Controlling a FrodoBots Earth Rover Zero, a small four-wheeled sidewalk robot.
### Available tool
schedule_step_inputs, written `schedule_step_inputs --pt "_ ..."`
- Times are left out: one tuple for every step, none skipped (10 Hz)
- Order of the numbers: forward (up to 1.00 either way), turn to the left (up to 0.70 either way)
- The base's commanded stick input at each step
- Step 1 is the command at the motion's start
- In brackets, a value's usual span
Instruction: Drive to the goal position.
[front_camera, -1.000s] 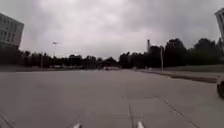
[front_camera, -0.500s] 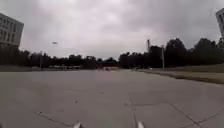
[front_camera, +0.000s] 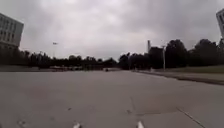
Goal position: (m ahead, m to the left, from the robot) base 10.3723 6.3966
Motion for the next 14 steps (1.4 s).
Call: schedule_step_inputs --pt "0.7 0.0" --pt "0.7 0.0" --pt "0.7 0.0" --pt "0.7 0.0" --pt "0.7 0.0" --pt "0.7 0.0" --pt "0.7 0.0" --pt "0.7 0.0" --pt "0.7 0.0" --pt "0.7 0.0" --pt "0.7 0.0" --pt "0.7 0.0" --pt "0.7 0.0" --pt "0.7 0.0"
